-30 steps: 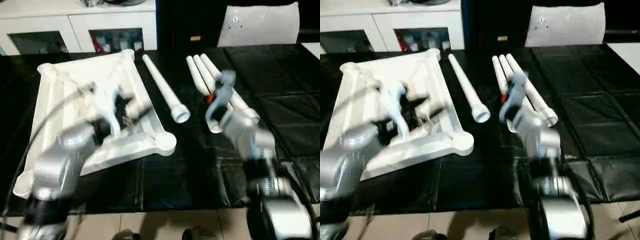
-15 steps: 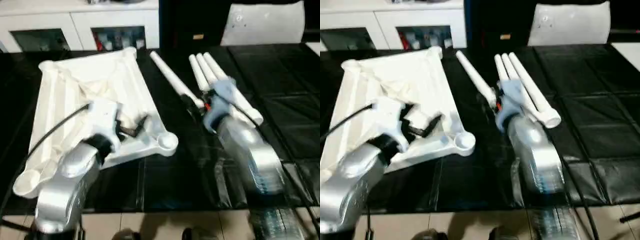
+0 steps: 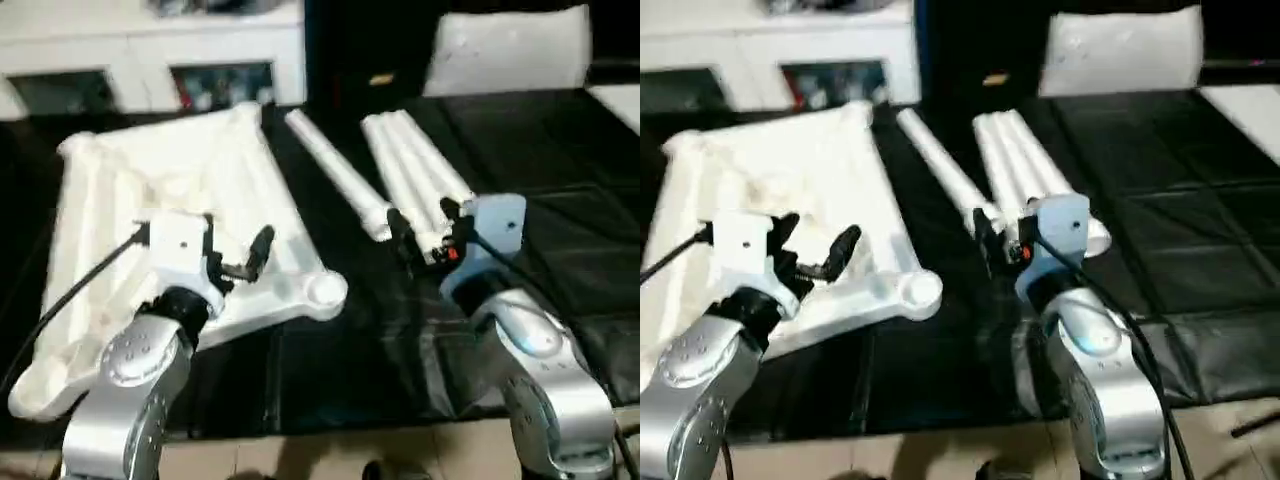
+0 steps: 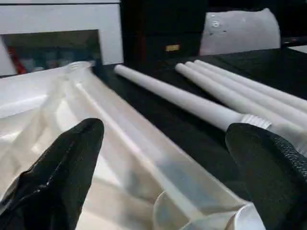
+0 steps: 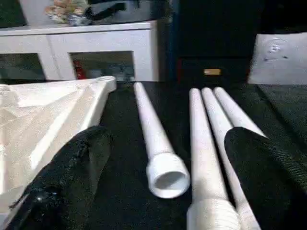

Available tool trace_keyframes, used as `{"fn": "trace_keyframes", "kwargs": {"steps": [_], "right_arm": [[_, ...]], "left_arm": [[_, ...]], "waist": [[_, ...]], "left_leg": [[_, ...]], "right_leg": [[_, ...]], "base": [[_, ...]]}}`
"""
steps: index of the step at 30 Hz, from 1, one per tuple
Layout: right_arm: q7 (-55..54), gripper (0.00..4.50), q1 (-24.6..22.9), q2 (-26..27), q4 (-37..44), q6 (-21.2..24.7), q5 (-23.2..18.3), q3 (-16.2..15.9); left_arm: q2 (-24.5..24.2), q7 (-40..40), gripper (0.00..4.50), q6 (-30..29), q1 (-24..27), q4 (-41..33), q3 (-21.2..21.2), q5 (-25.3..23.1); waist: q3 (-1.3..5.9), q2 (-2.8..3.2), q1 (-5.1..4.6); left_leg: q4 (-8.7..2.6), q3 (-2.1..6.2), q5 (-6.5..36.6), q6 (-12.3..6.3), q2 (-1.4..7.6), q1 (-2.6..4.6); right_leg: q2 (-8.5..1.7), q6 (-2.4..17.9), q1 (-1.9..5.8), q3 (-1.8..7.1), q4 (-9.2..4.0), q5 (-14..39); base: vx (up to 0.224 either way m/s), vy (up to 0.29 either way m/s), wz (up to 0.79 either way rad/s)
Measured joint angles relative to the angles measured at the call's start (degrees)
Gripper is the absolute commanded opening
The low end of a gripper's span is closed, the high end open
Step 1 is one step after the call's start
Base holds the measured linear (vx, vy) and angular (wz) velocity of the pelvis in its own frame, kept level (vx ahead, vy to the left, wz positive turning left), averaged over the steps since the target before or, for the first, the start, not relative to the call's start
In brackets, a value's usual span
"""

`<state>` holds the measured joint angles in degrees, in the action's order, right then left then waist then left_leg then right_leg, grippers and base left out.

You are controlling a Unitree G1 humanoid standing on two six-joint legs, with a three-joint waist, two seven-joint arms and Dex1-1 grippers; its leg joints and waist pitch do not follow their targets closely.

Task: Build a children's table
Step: Pick table leg

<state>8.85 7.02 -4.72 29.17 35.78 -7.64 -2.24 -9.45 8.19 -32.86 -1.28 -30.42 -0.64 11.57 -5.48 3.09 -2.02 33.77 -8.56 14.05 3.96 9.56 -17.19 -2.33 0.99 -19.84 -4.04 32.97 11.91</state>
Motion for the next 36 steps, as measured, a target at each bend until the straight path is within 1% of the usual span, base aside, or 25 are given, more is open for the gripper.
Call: {"fn": "trace_keyframes", "kwargs": {"steps": [3,6,7,8,9,10,11,12,13,14,15,16,17,18,19,20,21,23,25,27,28,29,30,33,36], "right_arm": [[-0.11,4.44,0.0,-0.37,0.01,0.33,0.01,-0.18],[0.01,4.44,0.06,-0.67,0.0,0.4,0.0,-0.49],[0.29,4.44,0.07,-1.18,0.05,0.54,0.05,-0.63],[0.53,4.44,0.08,-1.86,0.09,0.77,0.21,-0.7],[0.91,4.44,0.08,-2.77,0.08,1.31,0.54,-0.9],[1.26,4.44,0.29,-2.93,0.08,1.62,0.56,-1.14],[1.58,4.44,0.68,-2.91,0.08,1.8,0.56,-1.69],[1.61,4.44,1.71,-2.71,0.01,2.4,0.55,-2.62],[1.73,4.44,2.63,-1.91,0.05,2.68,0.43,-3.71],[1.98,4.44,3.13,-1.92,0.11,2.73,0.35,-4.36],[2.88,4.44,3.88,-2.67,0.1,3.47,-0.5,-4.37],[3.51,4.44,4.28,-3.31,0.09,4.18,-1.06,-4.22],[4.08,4.44,4.83,-4.04,0.02,4.8,-1.49,-3.87],[4.31,4.44,5.08,-4.9,-0.7,5.78,-1.59,-3.32],[4.22,4.44,6.68,-5.53,-2.56,7.17,-1.42,-2.78],[4.09,4.44,8.66,-5.63,-4.02,8.16,-1.21,-2.34],[3.94,4.44,10.6,-5.64,-4.8,8.79,-1.03,-1.49],[3.45,4.44,12.78,-6.17,-5.83,10.07,0.35,-2.07],[3.34,4.44,17.48,-5.9,-11.41,14.78,0.84,-3.49],[2.86,4.44,23.66,-5.09,-19.59,18.31,0.53,-2.71],[2.67,4.44,24.8,-5.09,-21.26,18.81,0.51,-2.34],[2.67,4.44,25.49,-4.7,-22.81,18.83,0.17,-1.83],[2.74,4.44,28.37,-3.72,-28.67,18.26,-0.65,-1.34],[2.81,4.44,35.85,-2.6,-42.79,15.89,-0.78,0.75],[2.95,4.44,41.21,-1.74,-54.75,11.86,-0.7,1.92]], "left_arm": [[-0.05,-0.09,4.5,0.0,-0.01,-0.07,0.32,-0.05],[-0.05,-0.09,4.5,0.0,0.04,-0.07,0.61,-0.08],[-0.03,-0.13,4.5,-0.01,0.12,-0.11,0.67,-0.12],[0.03,-0.13,4.5,-0.01,-0.04,-0.38,1.04,-0.12],[0.17,-0.13,4.5,-0.01,0.22,-1.05,1.27,-0.12],[0.15,-0.16,4.5,-0.01,0.74,-1.38,1.16,-0.14],[0.09,-0.27,4.5,-0.04,1.13,-1.42,0.97,-0.19],[-0.18,-0.34,4.5,-0.06,1.64,-1.48,0.64,-0.27],[-0.28,-0.46,4.5,-0.14,2.13,-1.49,0.27,-0.48],[-0.48,-0.62,4.5,-0.17,2.21,-1.54,0.15,-0.61],[-0.34,-0.94,4.5,0.06,2.2,-1.91,0.06,-0.64],[-0.15,-1.01,4.5,0.19,2.15,-2.17,0.13,-0.62],[0.01,-1.02,4.5,0.25,1.97,-2.31,0.23,-0.62],[0.81,-0.91,4.5,0.05,2.06,-2.21,1.31,-0.55],[0.74,-0.6,4.5,-0.08,1.99,-2.22,2.37,-0.45],[0.59,-0.13,4.5,-0.08,1.85,-2.41,2.89,-0.14],[0.52,0.35,4.5,-0.08,1.46,-2.7,3.07,0.05],[0.28,0.97,4.5,-0.22,1.7,-2.79,2.85,0.62],[-1.23,2.37,4.5,-1.5,1.78,-2.45,2.71,1.59],[-3.59,4.46,4.5,-2.74,1.01,-2.44,2.79,2.47],[-3.9,5.15,4.5,-3.02,0.78,-2.51,2.78,2.72],[-4.12,5.53,4.5,-3.16,0.84,-2.54,2.68,2.76],[-5.85,6.7,4.5,-3.99,0.69,-2.56,2.82,2.83],[-9.43,9.88,4.5,-6.47,-0.14,-2.6,3.3,3.68],[-11.53,12.42,4.5,-9.22,-0.4,-3.47,3.15,5.78]], "waist": [[0.05,0.05,-1.07],[0.23,0.33,-0.95],[0.39,0.39,-0.89],[0.75,0.92,-0.95],[0.88,1.09,-0.75],[0.97,1.18,-0.67],[1.02,1.3,-0.72],[1.05,1.25,-1.06],[1.1,0.92,-1.13],[1.18,0.76,-1.02],[1.49,0.18,-1.05],[1.86,-0.88,-0.88],[1.8,-2.04,-0.73],[1.73,-1.94,-0.33],[1.66,-2.08,-0.04],[1.7,-2.01,0.28],[1.78,-1.82,0.71],[1.7,-1.34,1.16],[1.4,-0.87,1.15],[0.93,-0.39,0.82],[0.81,-0.4,0.92],[0.63,-0.45,0.96],[0.43,-0.6,0.84],[0.27,-0.65,0.71],[0.26,-0.68,0.63]], "left_leg": [[-0.04,-0.01,0.55,-0.05,-0.11,0.05],[-0.05,0.0,1.14,-0.8,-0.14,0.1],[0.41,0.58,1.55,-1.56,-0.58,-0.59],[1.52,1.75,2.1,-3.62,-0.8,-1.75],[2.63,3.0,2.85,-6.82,-1.26,-2.87],[2.74,3.85,3.08,-7.55,-1.71,-3.19],[2.72,4.94,3.25,-7.85,-2.03,-3.16],[2.45,6.4,3.46,-7.7,-2.89,-2.25],[2.22,6.52,3.65,-6.24,-3.29,-1.32],[2.33,6.51,4.1,-4.39,-3.44,-0.42],[2.55,6.41,4.68,-3.28,-4.1,0.36],[2.72,5.87,5.04,-2.97,-4.94,0.66],[3.29,5.48,5.61,-3.23,-5.76,0.8],[5.41,5.22,5.49,-6.55,-5.88,-0.16],[6.78,5.15,4.35,-8.17,-5.8,-1.03],[5.83,4.97,2.74,-6.35,-5.67,-1.74],[3.81,5.02,1.59,-4.2,-5.25,-2.52],[3.22,5.07,1.38,0.09,-3.3,-3.02],[3.03,5.17,1.11,0.75,-2.41,-2.87],[3.0,4.31,0.66,0.41,-1.85,-2.68],[3.0,3.79,0.6,0.35,-1.64,-2.34],[2.99,3.28,0.55,0.37,-1.39,-2.15],[2.99,2.64,0.55,0.37,-1.17,-1.9],[2.99,2.35,0.54,0.38,-1.19,-2.13],[2.99,1.92,0.39,0.3,-1.16,-2.57]], "right_leg": [[-0.01,-0.02,0.28,0.19,0.02,0.44],[0.0,0.39,0.75,0.16,0.05,1.14],[-0.12,0.23,0.99,-0.46,-0.17,1.42],[-0.38,0.05,1.26,-1.72,-0.51,1.7],[-0.84,-0.17,1.75,-3.24,-0.98,2.14],[-1.24,-0.35,2.21,-4.38,-1.13,2.57],[-1.62,-0.63,2.72,-5.27,-1.25,3.03],[-1.67,-0.74,2.46,-5.15,0.0,4.16],[-1.59,-0.53,1.35,-3.18,3.61,5.21],[-1.22,-1.09,-0.17,-1.45,7.71,5.67],[-1.19,-1.39,-2.38,0.38,9.59,5.59],[-1.66,-1.28,-3.86,1.79,7.8,4.46],[-2.3,-1.52,-4.0,2.97,7.12,3.14],[-1.7,-1.3,-3.39,3.87,7.26,3.52],[-1.34,-1.14,-3.02,4.25,6.98,3.33],[-0.91,-0.96,-2.86,4.13,6.84,3.04],[-0.31,-0.75,-2.87,3.47,6.83,2.92],[0.99,-0.47,-2.61,2.87,5.83,2.37],[1.27,-0.12,-1.89,2.4,4.09,1.2],[1.01,0.56,-1.29,2.08,3.59,0.97],[0.87,0.65,-1.23,2.06,3.56,0.9],[0.77,0.62,-1.03,2.05,3.55,0.9],[0.57,0.32,-0.98,2.1,3.74,1.08],[0.01,0.32,-1.33,1.61,3.76,1.07],[-0.18,0.6,-1.72,1.7,3.87,0.77]], "base": [[0.077,0.014,-0.02],[0.094,0.012,0.04],[0.145,0.013,0.25],[0.145,0.013,0.25],[0.144,0.024,0.58],[0.132,0.015,0.72],[0.132,0.015,0.72],[0.211,-0.031,0.62],[0.253,-0.062,0.37],[0.253,-0.062,0.37],[0.164,-0.064,0.16],[0.057,-0.06,0.09],[0.057,-0.06,0.09],[0.059,-0.042,0.13],[0.043,-0.056,0.01],[0.043,-0.056,0.01],[-0.088,-0.052,-0.12],[-0.116,-0.029,-0.01],[-0.083,-0.013,-0.01],[-0.102,0.001,0.04],[-0.099,0.019,0.13],[-0.099,0.019,0.13],[-0.078,0.007,0.08],[-0.084,0.006,-0.04],[0.0,0.0,0.0]]}}
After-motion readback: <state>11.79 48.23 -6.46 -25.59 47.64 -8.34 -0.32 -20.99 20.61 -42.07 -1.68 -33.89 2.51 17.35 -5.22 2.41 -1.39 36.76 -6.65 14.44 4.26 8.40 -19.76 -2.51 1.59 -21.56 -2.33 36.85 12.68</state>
